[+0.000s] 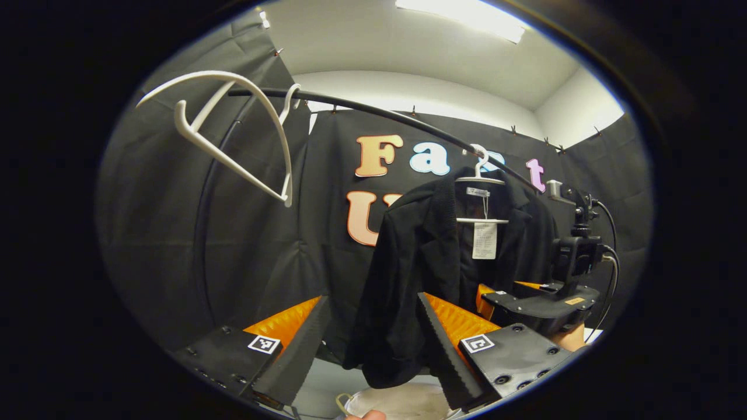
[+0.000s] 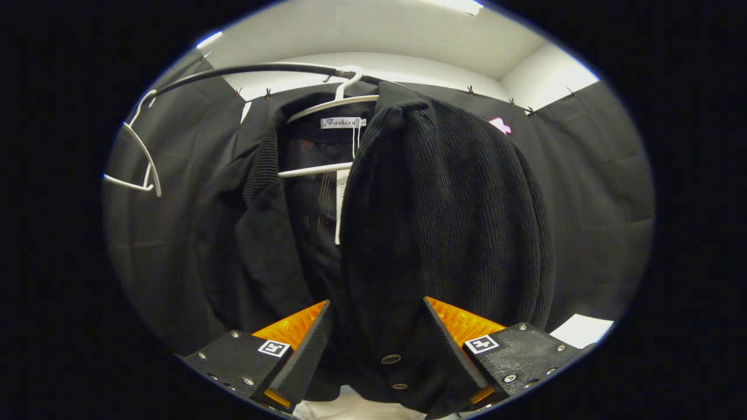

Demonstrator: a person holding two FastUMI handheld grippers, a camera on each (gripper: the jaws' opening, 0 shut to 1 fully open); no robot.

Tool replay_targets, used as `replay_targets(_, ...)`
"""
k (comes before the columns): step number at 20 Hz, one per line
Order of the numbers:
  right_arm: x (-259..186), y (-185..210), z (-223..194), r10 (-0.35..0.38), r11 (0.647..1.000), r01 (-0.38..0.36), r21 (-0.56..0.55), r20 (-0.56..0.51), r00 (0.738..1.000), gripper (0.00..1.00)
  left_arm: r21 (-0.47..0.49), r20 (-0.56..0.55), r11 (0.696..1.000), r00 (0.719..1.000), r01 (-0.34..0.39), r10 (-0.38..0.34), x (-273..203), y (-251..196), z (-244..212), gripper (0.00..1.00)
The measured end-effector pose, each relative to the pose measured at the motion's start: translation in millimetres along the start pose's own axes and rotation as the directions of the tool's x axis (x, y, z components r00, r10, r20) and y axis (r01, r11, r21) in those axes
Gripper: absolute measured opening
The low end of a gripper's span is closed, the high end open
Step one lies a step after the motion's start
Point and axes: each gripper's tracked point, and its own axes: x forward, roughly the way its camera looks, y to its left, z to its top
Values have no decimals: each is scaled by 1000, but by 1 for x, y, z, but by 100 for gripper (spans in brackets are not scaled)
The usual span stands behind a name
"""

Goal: Grasp the clothes on the hanger with both hands and then place them into the laundry hamper below.

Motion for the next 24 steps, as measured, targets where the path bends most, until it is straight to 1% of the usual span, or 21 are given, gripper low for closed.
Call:
replay_targets(1, 7, -6, 0, -26, 999, 26, -19, 0, 1000, 98, -1, -2, 1000, 1000, -8, 8, 0, 4, 0, 100)
replay_targets(2, 14, -12, 0, -47, 998, 47, -28, -2, 999, 94, -2, -3, 1000, 1000, -16, 16, 0, 8, -1, 97)
replay_targets(4, 19, -21, -1, -65, 998, 65, -21, -6, 998, 93, -5, -6, 999, 999, -32, 32, 1, 14, -3, 97)
replay_targets(5, 20, -24, -1, -63, 998, 62, -14, -8, 998, 96, -5, -7, 999, 999, -38, 38, 2, 17, -4, 97)
replay_targets(8, 15, -36, 6, -64, 998, 64, -9, 12, 998, 70, -5, -8, 999, 999, -41, 41, 5, 20, -7, 97)
replay_targets(10, 13, -41, 5, -64, 998, 64, -26, 7, 998, 56, -7, -9, 1000, 1000, -19, 19, 9, 13, -8, 96)
replay_targets(11, 10, -44, 6, -63, 998, 63, -28, -1, 998, 46, -9, -10, 1000, 1000, -1, 0, 13, 7, -9, 96)
replay_targets(12, 5, -46, 7, -58, 998, 58, -20, -5, 998, 35, -13, -6, 1000, 1000, 24, -24, 19, -1, -9, 100)
replay_targets(13, 1, -50, 8, -56, 998, 56, -8, -6, 998, 24, -20, -3, 998, 998, 55, -56, 26, -13, -8, 96)
replay_targets(14, -6, -56, 12, -54, 999, 54, 0, -9, 999, 14, -29, -1, 995, 996, 93, -93, 34, -27, -9, 97)
replay_targets(15, -14, -60, 14, -48, 999, 48, 2, -11, 999, 11, -38, -1, 990, 990, 138, -138, 43, -44, -10, 97)
replay_targets(16, -20, -63, 17, -34, 999, 34, 2, -11, 999, 7, -47, 1, 983, 984, 180, -180, 53, -61, -12, 97)
replay_targets(18, -29, -66, 23, -15, 1000, 14, -17, -2, 1000, 5, -72, 0, 969, 971, 238, -238, 76, -94, -18, 97)
replay_targets(19, -35, -68, 27, -7, 1000, 7, -24, 1, 1000, 5, -83, -5, 964, 968, 251, -253, 88, -107, -24, 96)
replay_targets(20, -40, -69, 32, -1, 1000, 1, -22, 5, 1000, 5, -85, -9, 964, 967, 253, -254, 100, -118, -29, 100)
replay_targets(22, -51, -72, 41, 8, 1000, -8, -6, 18, 1000, 5, -68, -11, 970, 972, 235, -237, 125, -133, -38, 93)
replay_targets(23, -56, -74, 47, 11, 1000, -11, 0, 26, 1000, 5, -59, -10, 972, 973, 229, -230, 137, -141, -43, 97)
replay_targets(24, -59, -75, 52, 11, 1000, -11, -2, 35, 999, 5, -53, 4, 973, 974, 225, -225, 146, -150, -45, 93)
